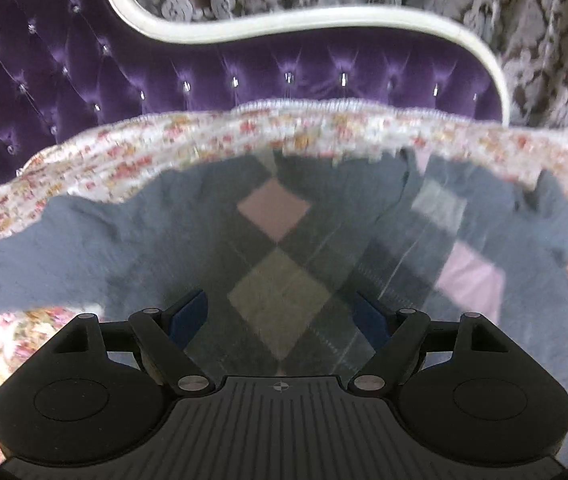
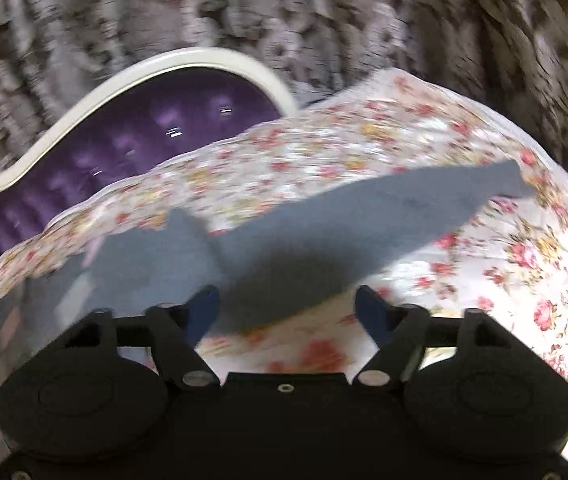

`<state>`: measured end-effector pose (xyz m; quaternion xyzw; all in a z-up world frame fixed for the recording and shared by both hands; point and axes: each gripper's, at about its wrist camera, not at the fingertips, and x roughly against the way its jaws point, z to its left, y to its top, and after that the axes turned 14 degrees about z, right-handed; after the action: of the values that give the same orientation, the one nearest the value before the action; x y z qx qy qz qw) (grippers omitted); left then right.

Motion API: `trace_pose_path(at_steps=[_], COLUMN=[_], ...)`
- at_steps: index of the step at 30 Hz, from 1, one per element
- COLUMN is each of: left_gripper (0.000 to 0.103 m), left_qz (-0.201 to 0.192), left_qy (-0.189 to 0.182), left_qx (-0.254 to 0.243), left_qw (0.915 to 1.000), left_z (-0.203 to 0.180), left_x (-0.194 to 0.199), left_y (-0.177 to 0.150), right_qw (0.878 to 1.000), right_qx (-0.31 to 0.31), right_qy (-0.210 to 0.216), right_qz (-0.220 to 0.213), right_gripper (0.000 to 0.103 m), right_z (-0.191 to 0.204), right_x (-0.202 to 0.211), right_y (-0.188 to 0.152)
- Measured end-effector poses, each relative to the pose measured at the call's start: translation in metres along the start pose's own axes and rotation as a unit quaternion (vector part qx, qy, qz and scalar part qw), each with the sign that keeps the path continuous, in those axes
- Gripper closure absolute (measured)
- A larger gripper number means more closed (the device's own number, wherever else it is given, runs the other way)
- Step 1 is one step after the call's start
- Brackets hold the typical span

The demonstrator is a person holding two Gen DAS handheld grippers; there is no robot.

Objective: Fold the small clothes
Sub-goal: 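Grasp the sweater sleeve with the right gripper and lift it across the body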

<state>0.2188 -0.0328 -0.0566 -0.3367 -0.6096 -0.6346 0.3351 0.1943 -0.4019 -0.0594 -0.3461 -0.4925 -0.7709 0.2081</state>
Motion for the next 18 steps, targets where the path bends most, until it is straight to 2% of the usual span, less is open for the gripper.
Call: trace_pose_path(at_steps=[3,6,9,11,18], left_gripper=[0.024,0.022,0.02,0.016,0.011], left_qz=[0.019,-0.012,-0.026,-0.022,-0.019], left_qy=[0.002,-0.01,-0.011,-0.012,-0.018], left_qx=[-0.006,0.003,-0.001,-0.001,0.003], left_qw=[0.9998,0.9999,0.9996,0.9997,0.9996], left_z=[-0.001,0.003,0.003,0.004,0.002], left_x=[-0.02,-0.021,-0.02,-0.019,-0.024], left_y=[-0.007,-0.019,-0.025,-0.024,-0.023], right_qw=[0.999,0.998,0.996,0.994,0.983], right_qx=[-0.033,-0.058,-0.079,-0.101,-0.171], right_qy=[-0.012,-0.03,-0.017,-0.011,0.019], right_qz=[0.001,-0.003,-0.024,-0.031,-0.059], right_gripper=[0.035,0.037,0.038,0.039,0.039], right_z=[-0.031,-0.054,-0.073,-0.081,-0.115], right_x=[-0.015,-0.026,-0.032,-0.037,-0.055], right_y=[0.007,0.011,0.017,0.026,0.051])
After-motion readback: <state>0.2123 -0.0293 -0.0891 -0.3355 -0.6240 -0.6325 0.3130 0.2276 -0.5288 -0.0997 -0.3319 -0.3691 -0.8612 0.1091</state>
